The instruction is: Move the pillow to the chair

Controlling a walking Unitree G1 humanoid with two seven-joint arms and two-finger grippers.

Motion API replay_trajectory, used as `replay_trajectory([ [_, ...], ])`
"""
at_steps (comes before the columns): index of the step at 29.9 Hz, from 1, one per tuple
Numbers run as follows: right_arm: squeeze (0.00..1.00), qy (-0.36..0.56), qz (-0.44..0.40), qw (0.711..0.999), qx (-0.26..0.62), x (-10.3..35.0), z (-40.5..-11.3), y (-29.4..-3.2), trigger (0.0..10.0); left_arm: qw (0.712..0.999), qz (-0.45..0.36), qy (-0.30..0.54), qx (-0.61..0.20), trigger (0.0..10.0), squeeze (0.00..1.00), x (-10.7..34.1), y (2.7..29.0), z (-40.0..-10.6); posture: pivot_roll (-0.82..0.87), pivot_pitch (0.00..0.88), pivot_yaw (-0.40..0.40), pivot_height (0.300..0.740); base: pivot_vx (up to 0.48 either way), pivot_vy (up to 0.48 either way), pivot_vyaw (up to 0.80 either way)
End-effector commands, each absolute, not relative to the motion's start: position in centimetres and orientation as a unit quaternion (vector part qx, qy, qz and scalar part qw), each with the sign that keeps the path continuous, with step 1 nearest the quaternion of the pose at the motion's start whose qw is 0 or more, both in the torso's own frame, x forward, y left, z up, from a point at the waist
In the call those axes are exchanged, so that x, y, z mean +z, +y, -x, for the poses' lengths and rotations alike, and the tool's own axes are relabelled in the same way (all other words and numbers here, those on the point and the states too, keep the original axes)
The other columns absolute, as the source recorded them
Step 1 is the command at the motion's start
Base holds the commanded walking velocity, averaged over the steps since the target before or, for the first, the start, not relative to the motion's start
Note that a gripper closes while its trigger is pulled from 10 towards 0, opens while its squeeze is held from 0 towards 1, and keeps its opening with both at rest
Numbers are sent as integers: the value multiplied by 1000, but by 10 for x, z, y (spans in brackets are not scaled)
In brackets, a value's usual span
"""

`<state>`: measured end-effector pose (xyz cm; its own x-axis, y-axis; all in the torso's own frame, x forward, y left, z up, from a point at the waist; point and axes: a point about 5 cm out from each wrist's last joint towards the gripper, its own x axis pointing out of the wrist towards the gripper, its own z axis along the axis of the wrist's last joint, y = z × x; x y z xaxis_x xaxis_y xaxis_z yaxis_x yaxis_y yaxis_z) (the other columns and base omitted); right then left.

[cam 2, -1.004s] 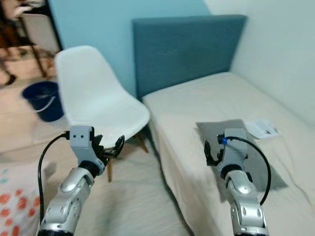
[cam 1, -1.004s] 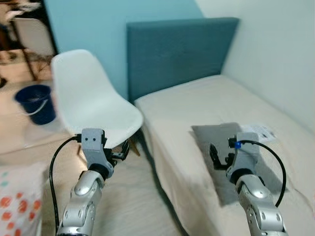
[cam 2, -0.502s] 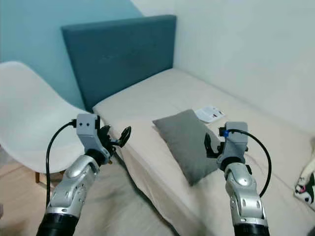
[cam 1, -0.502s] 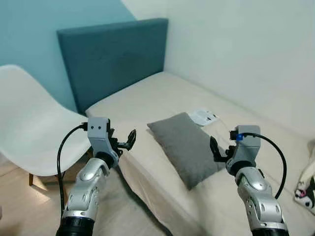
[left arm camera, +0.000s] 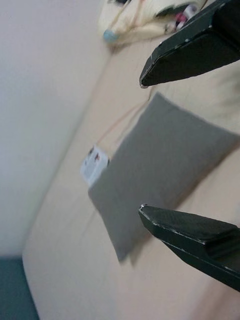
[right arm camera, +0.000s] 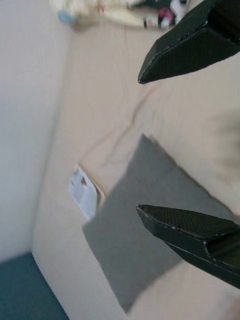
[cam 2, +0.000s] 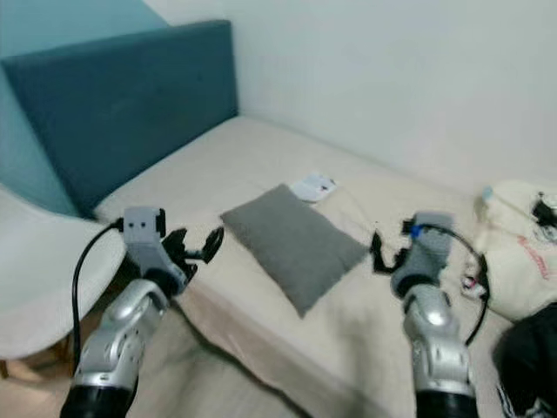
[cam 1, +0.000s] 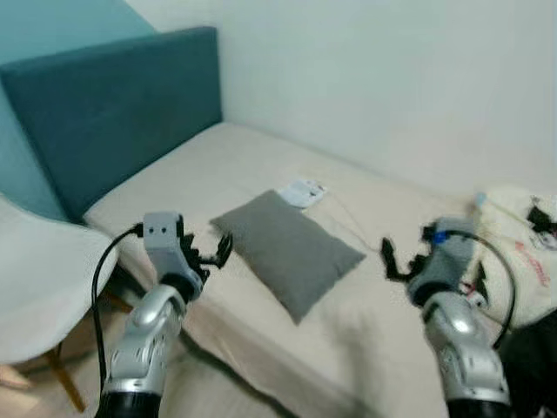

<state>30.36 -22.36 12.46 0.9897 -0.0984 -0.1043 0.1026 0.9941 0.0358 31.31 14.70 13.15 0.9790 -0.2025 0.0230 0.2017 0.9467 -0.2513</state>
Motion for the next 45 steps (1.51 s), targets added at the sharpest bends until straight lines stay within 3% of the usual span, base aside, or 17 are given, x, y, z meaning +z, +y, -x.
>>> replay_trajectory([
  [1,0,41,-18,998,-51,131,-307,-226,10000,987,128,5,-99,10000,0,129,149,-314,-80,6,-24,740,0,0,-738],
  [14,0,55,-15,998,-30,129,-311,-225,10000,985,139,6,-103,10000,0,130,145,-317,-82,3,-41,740,0,0,-725],
  [38,0,45,24,997,59,129,-311,-207,10000,986,146,-4,-78,10000,0,128,151,-317,-84,0,-36,740,230,0,0],
  [45,0,40,37,994,95,131,-310,-200,10000,985,154,-5,-77,10000,0,128,152,-316,-89,0,-35,740,0,0,800],
])
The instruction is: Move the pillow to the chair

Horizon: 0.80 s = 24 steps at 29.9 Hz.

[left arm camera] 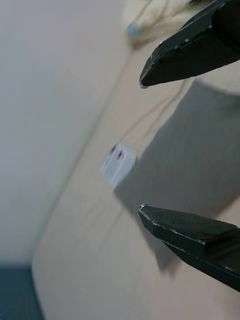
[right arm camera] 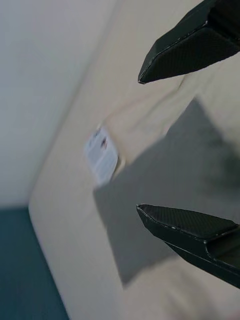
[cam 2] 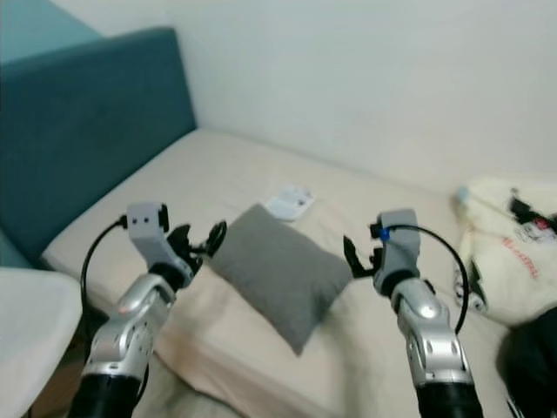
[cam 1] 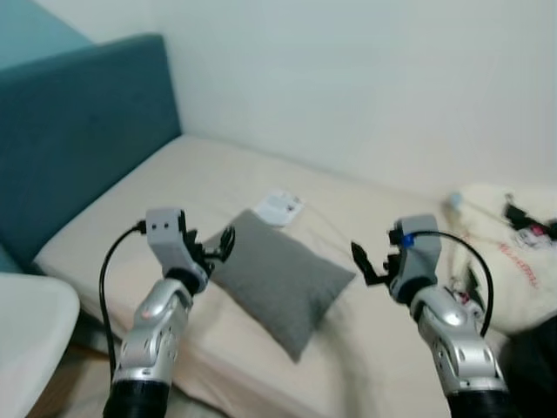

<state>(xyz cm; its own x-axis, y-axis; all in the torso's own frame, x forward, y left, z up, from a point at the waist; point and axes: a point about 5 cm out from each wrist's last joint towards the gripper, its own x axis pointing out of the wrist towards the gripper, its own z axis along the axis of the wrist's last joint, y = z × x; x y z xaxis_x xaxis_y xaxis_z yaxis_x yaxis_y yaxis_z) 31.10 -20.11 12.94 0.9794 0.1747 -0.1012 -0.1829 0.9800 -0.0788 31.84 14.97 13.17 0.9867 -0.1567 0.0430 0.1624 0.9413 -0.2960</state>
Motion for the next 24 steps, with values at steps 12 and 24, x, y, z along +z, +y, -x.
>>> replay_trajectory([
  [12,0,90,-94,991,-8,123,-315,-225,10000,984,141,-21,-107,10000,0,137,151,-317,-91,6,-33,720,0,0,133],
  [24,0,115,-196,974,-8,129,-319,-224,10000,987,121,-42,-100,10000,0,150,166,-324,-96,4,-39,670,0,0,0],
])
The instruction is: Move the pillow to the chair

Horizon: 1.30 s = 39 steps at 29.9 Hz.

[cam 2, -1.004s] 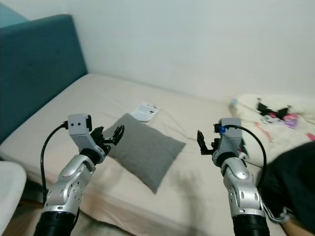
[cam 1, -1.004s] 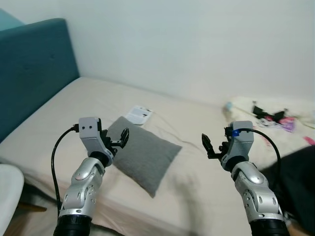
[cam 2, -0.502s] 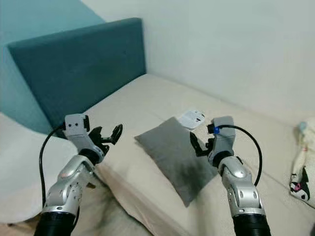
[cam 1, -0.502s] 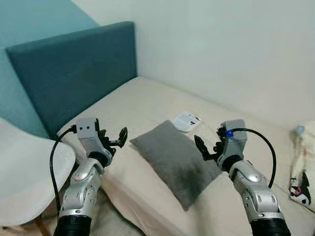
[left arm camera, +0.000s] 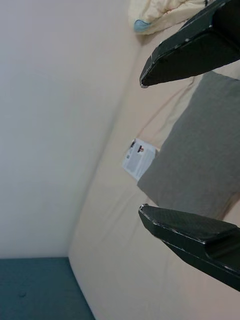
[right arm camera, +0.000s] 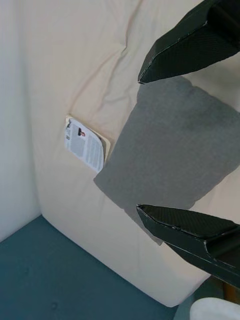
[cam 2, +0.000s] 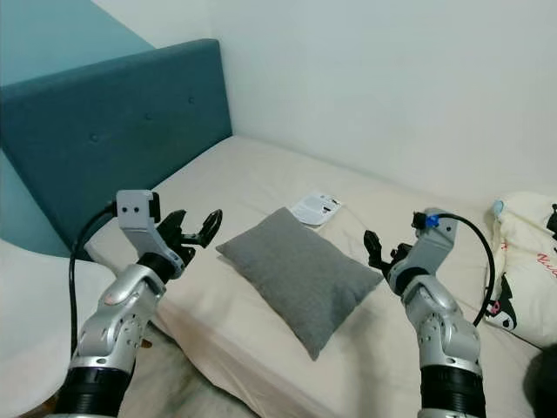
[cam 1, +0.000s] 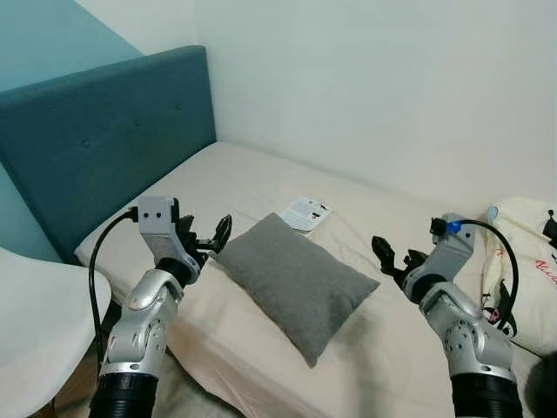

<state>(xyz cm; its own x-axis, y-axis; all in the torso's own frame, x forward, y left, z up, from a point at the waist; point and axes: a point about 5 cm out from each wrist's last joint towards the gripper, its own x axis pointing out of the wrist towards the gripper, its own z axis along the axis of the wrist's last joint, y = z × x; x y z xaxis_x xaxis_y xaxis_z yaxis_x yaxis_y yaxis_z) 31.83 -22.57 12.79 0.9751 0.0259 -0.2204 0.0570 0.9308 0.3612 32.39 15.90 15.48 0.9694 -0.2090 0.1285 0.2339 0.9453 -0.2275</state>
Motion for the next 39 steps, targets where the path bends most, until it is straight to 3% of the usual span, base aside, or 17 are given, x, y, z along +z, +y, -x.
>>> replay_trajectory([
  [1,0,119,-192,974,-11,128,-318,-225,10000,987,126,-43,-94,10000,0,151,169,-324,-94,1,-42,665,0,0,0],
  [14,0,110,-193,975,-17,132,-315,-234,10000,991,117,-42,-54,10000,0,147,196,-314,-94,0,-49,610,0,0,0],
  [19,0,99,-141,985,-2,127,-306,-234,10000,994,100,-30,-37,10000,0,139,205,-308,-93,0,-52,590,0,0,0],
  [21,0,104,-24,994,2,117,-295,-237,10000,995,90,-28,-26,10000,0,137,210,-305,-88,10,-49,575,0,0,0],
  [23,0,110,-10,994,2,112,-291,-238,10000,996,86,-27,-22,10000,0,136,212,-304,-88,10,-49,570,0,0,0],
  [28,0,116,-47,992,-9,101,-285,-244,10000,997,68,-22,-12,10000,0,136,220,-298,-72,57,-23,555,0,0,0],
  [33,0,113,-136,984,-20,101,-297,-250,10000,999,49,-15,-12,10000,0,140,229,-292,-60,115,-16,535,0,0,0],
  [39,0,101,-147,984,-25,107,-315,-250,10000,999,31,-14,-24,10000,0,147,227,-291,-40,168,-20,516,0,0,0],
])
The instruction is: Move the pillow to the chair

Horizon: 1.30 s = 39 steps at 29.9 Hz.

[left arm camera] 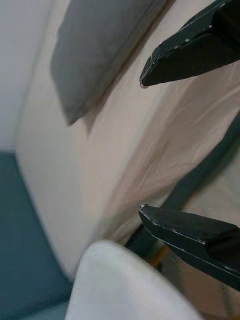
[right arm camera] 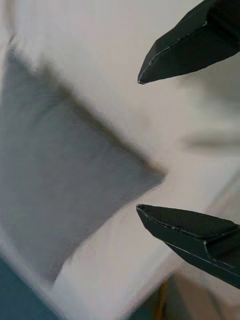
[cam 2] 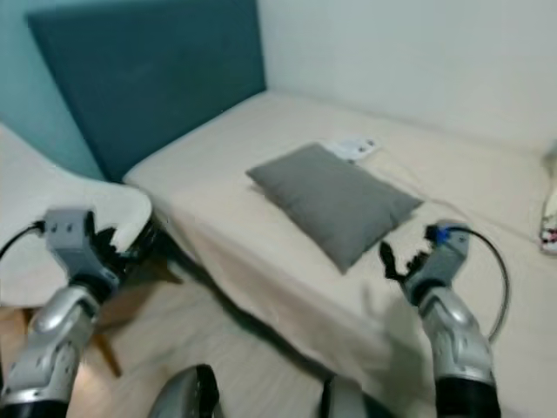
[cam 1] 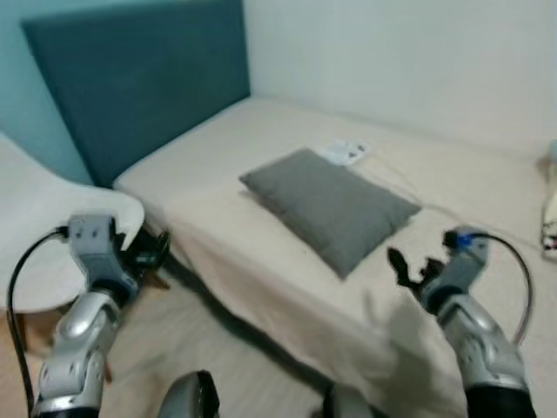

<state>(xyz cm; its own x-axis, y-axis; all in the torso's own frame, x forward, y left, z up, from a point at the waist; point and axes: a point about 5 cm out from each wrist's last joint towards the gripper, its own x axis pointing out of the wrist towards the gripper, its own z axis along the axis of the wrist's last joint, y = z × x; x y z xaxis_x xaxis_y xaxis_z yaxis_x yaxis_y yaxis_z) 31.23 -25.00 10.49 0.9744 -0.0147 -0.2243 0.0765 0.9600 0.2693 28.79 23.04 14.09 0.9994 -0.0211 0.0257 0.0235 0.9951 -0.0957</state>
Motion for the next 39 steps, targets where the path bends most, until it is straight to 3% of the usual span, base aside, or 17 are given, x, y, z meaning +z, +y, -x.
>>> replay_trajectory([
  [1,0,95,-145,985,-21,110,-317,-248,10000,999,24,-14,-28,10000,0,148,226,-290,-36,180,-22,516,0,0,0],
  [14,0,52,-186,981,30,135,-353,-231,10000,999,27,-17,-41,10000,0,157,213,-286,-11,217,-15,516,0,0,0],
  [20,0,70,-232,970,16,133,-368,-232,10000,998,16,-33,-47,10000,0,174,214,-286,32,283,-1,491,0,0,0],
  [27,0,47,-285,955,72,144,-378,-213,10000,999,-2,-35,-38,10000,0,187,226,-275,80,344,14,466,0,0,0],
  [32,0,-27,-401,897,183,163,-383,-192,10000,999,-29,-26,-27,10000,0,192,235,-266,114,378,17,466,0,0,0],
  [35,0,-19,-402,898,179,161,-384,-191,10000,999,-30,-24,-25,10000,0,193,237,-264,132,391,19,466,0,0,0],
  [39,0,20,-370,923,107,154,-392,-190,10000,999,-40,-15,-24,10000,0,198,241,-259,167,432,30,466,0,0,0],
])
